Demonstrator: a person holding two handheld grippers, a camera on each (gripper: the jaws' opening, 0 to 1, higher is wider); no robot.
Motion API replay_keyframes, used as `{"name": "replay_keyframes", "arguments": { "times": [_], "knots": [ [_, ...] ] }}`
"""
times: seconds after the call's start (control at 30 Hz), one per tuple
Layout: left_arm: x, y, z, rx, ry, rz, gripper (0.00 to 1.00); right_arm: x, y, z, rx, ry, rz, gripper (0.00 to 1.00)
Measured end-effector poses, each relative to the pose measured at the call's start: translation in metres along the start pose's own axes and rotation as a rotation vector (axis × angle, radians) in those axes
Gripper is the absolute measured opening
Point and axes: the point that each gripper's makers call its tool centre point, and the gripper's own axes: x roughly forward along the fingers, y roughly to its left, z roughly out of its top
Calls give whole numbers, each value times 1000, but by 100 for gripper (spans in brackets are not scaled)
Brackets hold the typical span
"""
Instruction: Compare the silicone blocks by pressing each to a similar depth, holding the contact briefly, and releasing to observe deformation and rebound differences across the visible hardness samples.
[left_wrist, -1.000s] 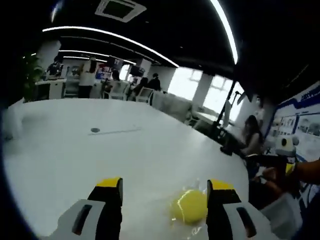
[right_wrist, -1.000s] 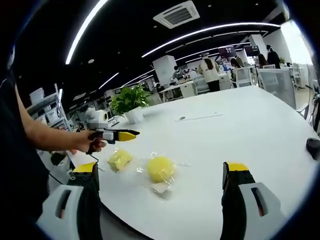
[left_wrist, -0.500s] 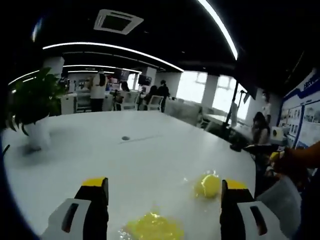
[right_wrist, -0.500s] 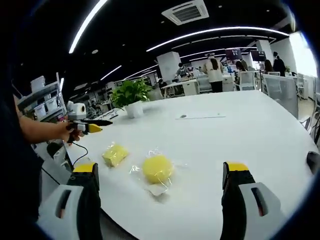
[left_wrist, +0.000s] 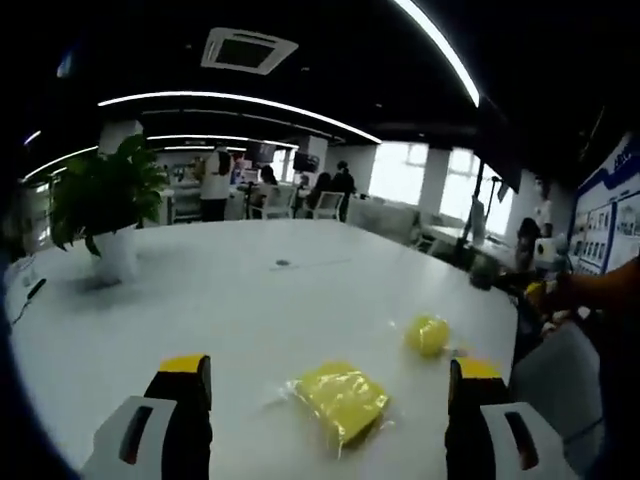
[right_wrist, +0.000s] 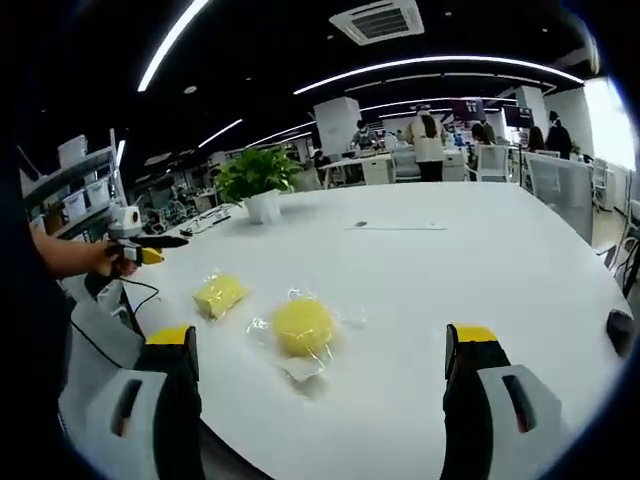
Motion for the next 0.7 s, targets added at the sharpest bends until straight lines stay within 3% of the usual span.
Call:
{"name": "replay_keyframes", "arguments": {
  "times": [0.07, 0.2, 0.37, 0.53, 0.63, 0.7],
  "knots": [
    [-6, 3, -2, -23, -21, -10, 100, 1, 0, -4, -35, 11, -2, 96],
    [-14, 7, -14, -30, -7, 9, 100, 1, -2, -12, -53, 32, -21, 96],
    [-27, 6, -29, -20, 30, 34, 100, -9, 1, -18, 32, 16, -14, 96],
    [-47, 6, -24, -55, -43, 77, 100, -31, -9, -37, 60, 18, -93, 96],
    [-51, 14, -26, -65, -67, 107, 100, -35, -19, -56, 59, 96, -133, 96],
    [-50, 9, -25, -111, -73, 69, 100, -38, -18, -51, 61, 73, -123, 96]
  ]
}}
